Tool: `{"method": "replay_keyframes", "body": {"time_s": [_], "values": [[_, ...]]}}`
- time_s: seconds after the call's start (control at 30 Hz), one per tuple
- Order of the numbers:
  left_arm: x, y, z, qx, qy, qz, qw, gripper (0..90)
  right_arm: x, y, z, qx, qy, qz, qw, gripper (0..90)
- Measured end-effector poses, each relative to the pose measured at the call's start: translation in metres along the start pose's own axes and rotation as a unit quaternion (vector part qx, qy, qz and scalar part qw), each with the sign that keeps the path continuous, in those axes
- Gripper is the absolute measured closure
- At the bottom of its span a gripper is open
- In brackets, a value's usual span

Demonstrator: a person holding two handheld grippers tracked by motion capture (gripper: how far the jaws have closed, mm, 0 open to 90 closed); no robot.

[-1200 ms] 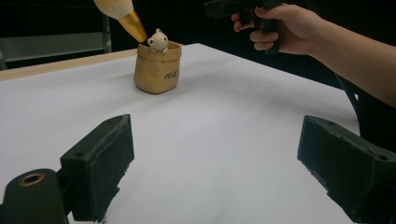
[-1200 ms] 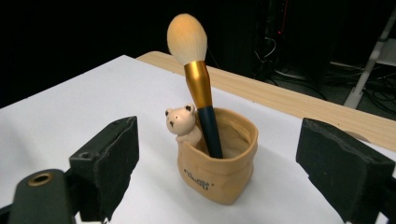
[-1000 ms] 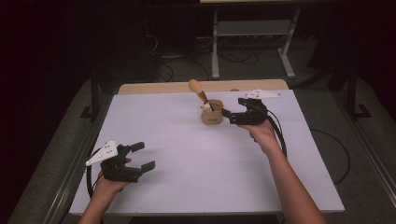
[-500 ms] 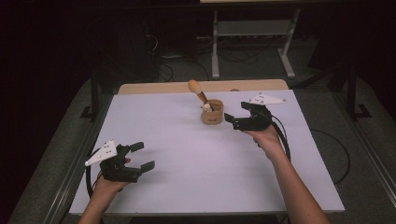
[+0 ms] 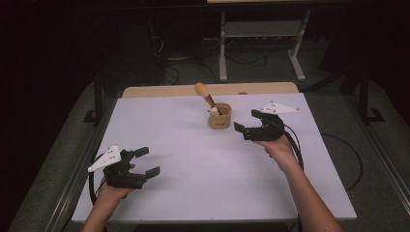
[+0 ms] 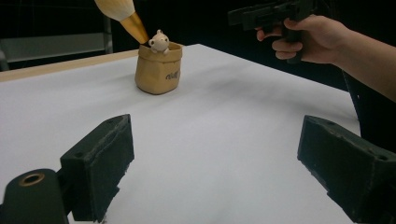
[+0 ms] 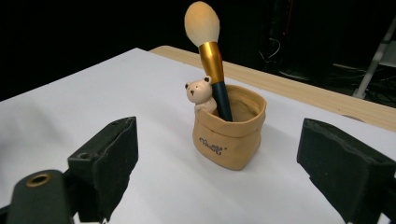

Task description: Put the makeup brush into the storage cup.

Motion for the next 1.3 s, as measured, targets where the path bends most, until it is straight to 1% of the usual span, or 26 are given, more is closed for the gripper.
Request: {"method": "replay_keyframes", "body": {"time_s": [0.03,0.1,0.13,0.3,0.37,0.47,0.53,0.67,0.73,0.8,0.93,1.0,1.17,1.2,1.27,1.3], "values": [[0.0,0.0,0.0,0.0,0.0,0.0,1.0,10.1,-0.001,0.001,0.0,-0.002,-0.001,0.001,1.0,11.6],[0.0,0.0,0.0,0.0,0.0,0.0,1.0,10.2,-0.003,0.002,0.001,0.001,0.0,0.003,1.0,11.2],[0.0,0.0,0.0,0.0,0.0,-0.001,1.0,10.1,-0.004,0.003,0.0,-0.002,0.001,-0.001,1.0,11.2],[0.0,0.0,0.0,0.001,0.0,-0.001,1.0,10.2,-0.011,0.008,0.001,0.004,-0.001,0.0,1.0,10.5],[0.0,0.0,0.0,0.002,0.0,-0.001,1.0,10.1,-0.014,0.01,0.001,0.002,-0.002,0.0,1.0,10.1],[0.001,0.0,0.0,0.001,0.0,-0.001,1.0,10.1,-0.016,0.013,0.002,0.0,-0.002,0.006,1.0,8.9],[0.001,0.0,0.0,0.001,0.0,-0.001,1.0,10.1,-0.017,0.013,0.002,0.001,-0.002,0.0,1.0,8.8],[0.0,0.0,0.0,0.002,0.0,-0.001,1.0,10.1,-0.02,0.014,0.004,0.002,-0.003,0.001,1.0,8.5],[0.0,0.0,0.0,0.003,0.0,0.0,1.0,10.1,-0.021,0.016,0.005,-0.002,-0.003,0.001,1.0,8.4],[0.0,0.0,0.0,0.002,0.0,-0.001,1.0,10.1,-0.023,0.018,0.006,0.002,-0.004,0.004,1.0,8.3],[0.001,0.0,-0.002,0.002,0.001,-0.001,1.0,10.1,-0.027,0.022,0.006,0.0,-0.004,0.003,1.0,7.9],[0.001,0.0,-0.002,0.002,0.001,-0.001,1.0,10.1,-0.029,0.023,0.007,0.005,-0.003,0.006,1.0,7.8],[0.001,0.0,-0.002,0.002,0.001,0.0,1.0,10.1,-0.035,0.027,0.009,0.002,-0.002,-0.001,1.0,7.7],[0.001,0.0,-0.002,0.003,0.001,-0.001,1.0,10.1,-0.037,0.029,0.009,0.005,-0.001,0.001,1.0,7.6],[0.001,0.0,-0.002,0.003,0.001,0.002,1.0,10.1,-0.04,0.031,0.009,0.007,0.0,-0.007,1.0,7.6],[0.001,0.0,-0.002,0.002,0.001,0.003,1.0,10.1,-0.042,0.032,0.008,0.007,0.001,-0.005,1.0,7.5]]}}
Point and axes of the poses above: each handheld gripper's, and its own axes: x roughly forward along the jaws, y roughly out of its underside, z roughly to its left, the point moved 3 cm from there along x, roughly forward along the jaws
